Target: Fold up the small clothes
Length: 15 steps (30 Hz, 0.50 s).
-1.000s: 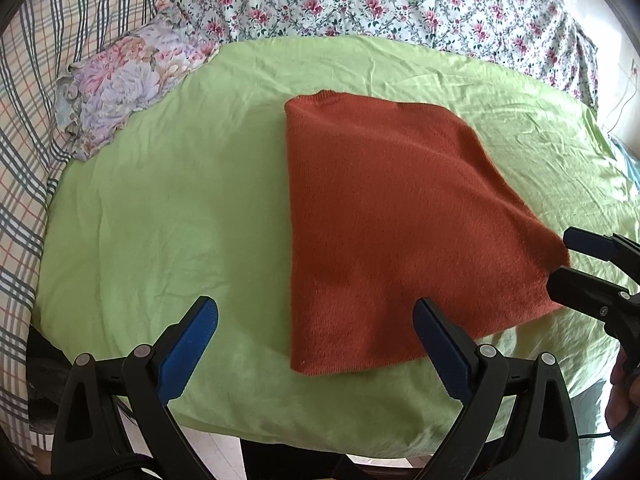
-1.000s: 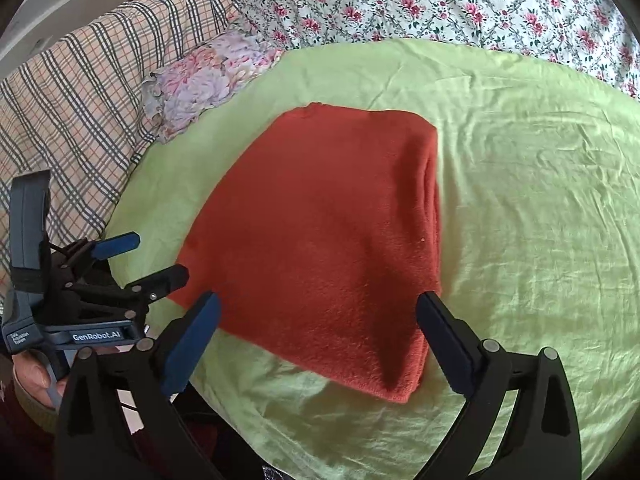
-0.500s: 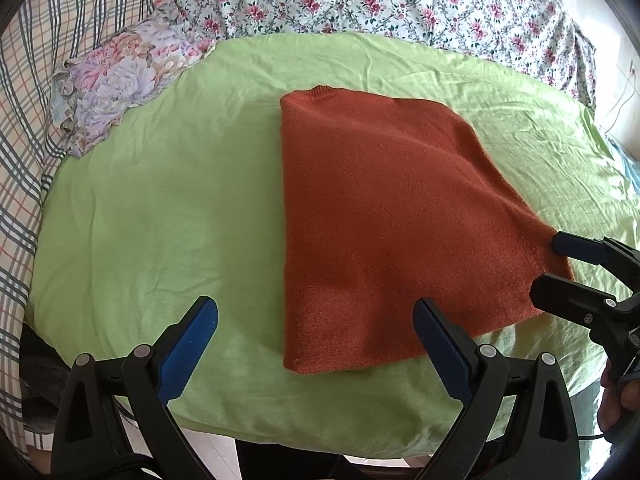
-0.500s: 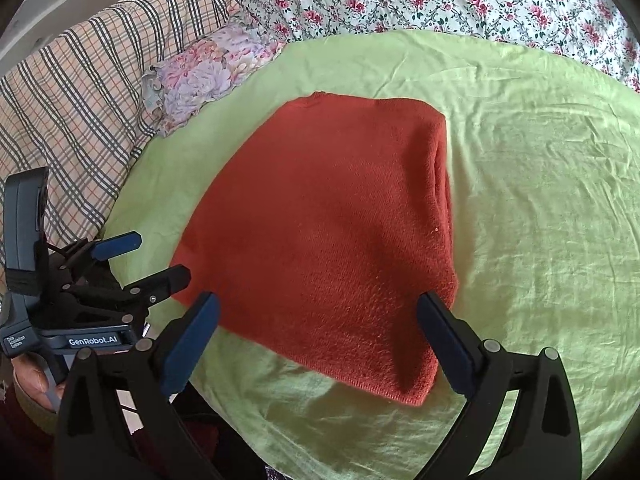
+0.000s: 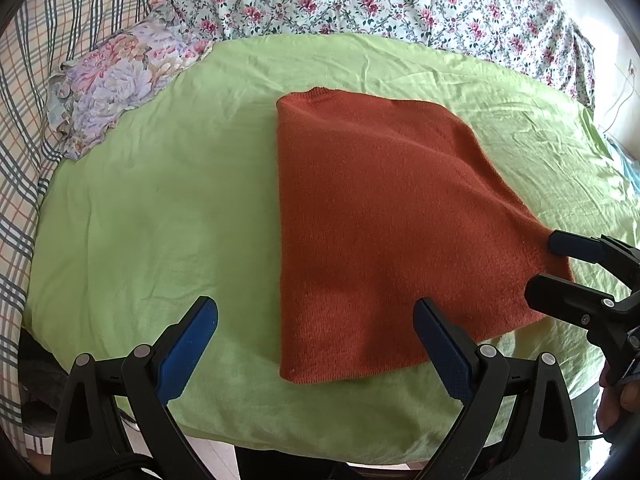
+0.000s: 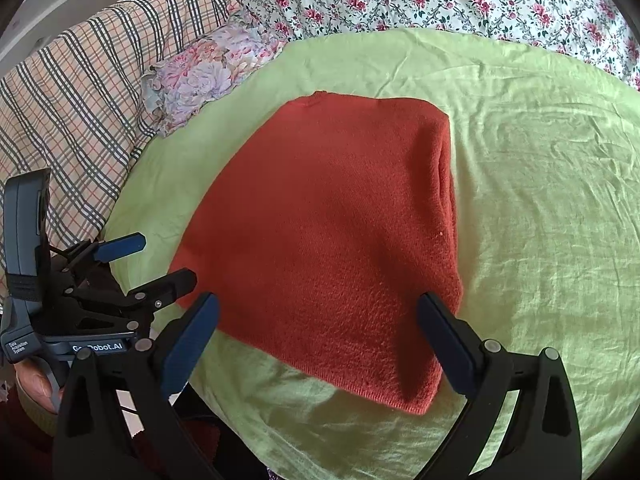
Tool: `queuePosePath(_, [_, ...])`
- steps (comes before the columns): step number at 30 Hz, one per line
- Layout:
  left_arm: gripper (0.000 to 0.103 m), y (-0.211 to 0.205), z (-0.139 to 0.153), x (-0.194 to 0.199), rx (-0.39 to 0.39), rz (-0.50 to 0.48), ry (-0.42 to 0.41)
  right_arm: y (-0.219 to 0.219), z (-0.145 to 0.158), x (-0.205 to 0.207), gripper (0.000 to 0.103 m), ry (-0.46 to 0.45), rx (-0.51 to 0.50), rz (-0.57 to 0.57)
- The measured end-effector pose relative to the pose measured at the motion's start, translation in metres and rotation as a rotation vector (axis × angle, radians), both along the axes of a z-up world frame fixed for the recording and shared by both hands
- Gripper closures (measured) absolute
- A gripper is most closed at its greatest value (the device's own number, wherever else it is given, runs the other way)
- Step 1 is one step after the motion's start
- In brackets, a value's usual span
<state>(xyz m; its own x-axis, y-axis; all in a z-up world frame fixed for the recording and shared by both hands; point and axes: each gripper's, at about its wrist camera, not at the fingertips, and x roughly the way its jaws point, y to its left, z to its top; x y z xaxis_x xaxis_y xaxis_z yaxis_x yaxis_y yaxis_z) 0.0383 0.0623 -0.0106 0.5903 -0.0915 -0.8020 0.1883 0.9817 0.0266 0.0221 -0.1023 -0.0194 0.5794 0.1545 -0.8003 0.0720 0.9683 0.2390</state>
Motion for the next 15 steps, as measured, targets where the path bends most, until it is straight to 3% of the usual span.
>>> queuePosePath(15, [0.004,-0.003,0.000,0.015,0.000,-0.004,0.001,-0.009,0.002,0.015,0.004,0.001,0.006,-0.024])
